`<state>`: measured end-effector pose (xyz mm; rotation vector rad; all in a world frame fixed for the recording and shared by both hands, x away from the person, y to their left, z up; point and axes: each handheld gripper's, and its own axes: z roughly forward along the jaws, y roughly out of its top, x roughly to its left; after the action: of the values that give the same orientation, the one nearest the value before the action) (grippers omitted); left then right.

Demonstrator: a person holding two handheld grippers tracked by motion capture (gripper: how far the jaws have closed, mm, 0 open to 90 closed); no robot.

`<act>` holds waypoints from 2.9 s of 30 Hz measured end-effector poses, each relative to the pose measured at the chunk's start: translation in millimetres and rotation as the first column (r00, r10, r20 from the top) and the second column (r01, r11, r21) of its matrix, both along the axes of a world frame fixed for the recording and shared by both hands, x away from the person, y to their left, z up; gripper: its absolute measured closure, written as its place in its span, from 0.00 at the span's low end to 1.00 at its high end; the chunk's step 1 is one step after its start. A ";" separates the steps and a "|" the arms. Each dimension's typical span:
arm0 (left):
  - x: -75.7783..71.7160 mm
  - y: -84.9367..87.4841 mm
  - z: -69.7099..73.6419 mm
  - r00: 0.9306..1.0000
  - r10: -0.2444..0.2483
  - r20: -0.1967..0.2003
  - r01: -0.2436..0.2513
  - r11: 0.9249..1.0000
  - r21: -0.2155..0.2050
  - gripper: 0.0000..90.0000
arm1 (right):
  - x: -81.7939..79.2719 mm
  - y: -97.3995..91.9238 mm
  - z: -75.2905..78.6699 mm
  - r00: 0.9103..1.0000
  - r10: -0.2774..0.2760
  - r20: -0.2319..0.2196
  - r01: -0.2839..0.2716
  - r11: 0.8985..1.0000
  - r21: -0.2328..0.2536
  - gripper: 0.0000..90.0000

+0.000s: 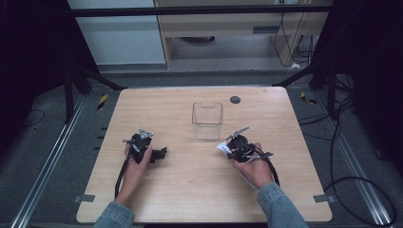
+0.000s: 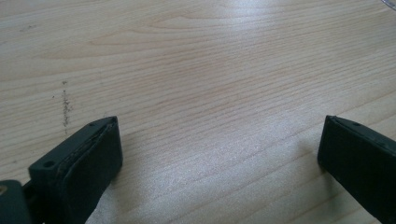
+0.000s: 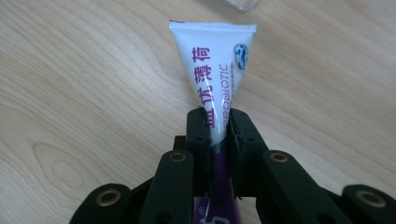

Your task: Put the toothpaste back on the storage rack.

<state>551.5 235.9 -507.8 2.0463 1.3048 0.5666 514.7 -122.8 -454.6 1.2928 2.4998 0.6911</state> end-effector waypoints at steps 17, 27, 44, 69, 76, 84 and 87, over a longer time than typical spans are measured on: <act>0.0 -0.1 -0.1 1.000 0.001 0.000 -0.001 1.000 -0.001 0.00 | 1.1 -44.1 56.2 0.985 -0.099 0.144 0.084 0.991 0.102 0.89; 0.0 -0.1 -0.1 1.000 0.001 0.001 -0.001 1.000 -0.001 0.00 | 1.1 -48.5 67.8 0.974 -0.116 0.193 0.088 0.985 0.150 0.89; 0.0 -0.3 -0.2 1.000 0.002 0.002 -0.002 1.000 -0.003 0.00 | 4.1 -49.1 95.8 0.951 -0.153 0.268 0.084 0.964 0.254 0.89; 0.0 -0.2 -0.1 1.000 0.000 0.001 0.000 1.000 -0.003 0.00 | 31.7 -25.2 143.6 0.921 -0.188 0.342 0.055 0.930 0.363 0.89; 0.0 -0.4 -0.3 1.000 0.003 0.002 -0.003 1.000 -0.006 0.00 | 41.3 -16.8 152.1 0.916 -0.190 0.352 0.048 0.926 0.374 0.89; 0.0 -0.3 -0.3 1.000 0.002 0.003 -0.002 1.000 -0.005 0.00 | 55.1 -8.4 160.7 0.902 -0.210 0.377 0.048 0.917 0.396 0.89; 0.1 -0.3 -0.3 1.000 0.001 0.003 -0.001 1.000 -0.004 0.00 | 58.5 -6.0 162.4 0.899 -0.215 0.382 0.047 0.913 0.405 0.89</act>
<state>551.6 235.7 -508.1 2.0405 1.3044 0.5670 573.1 -128.7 -292.2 1.2510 1.9657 1.3241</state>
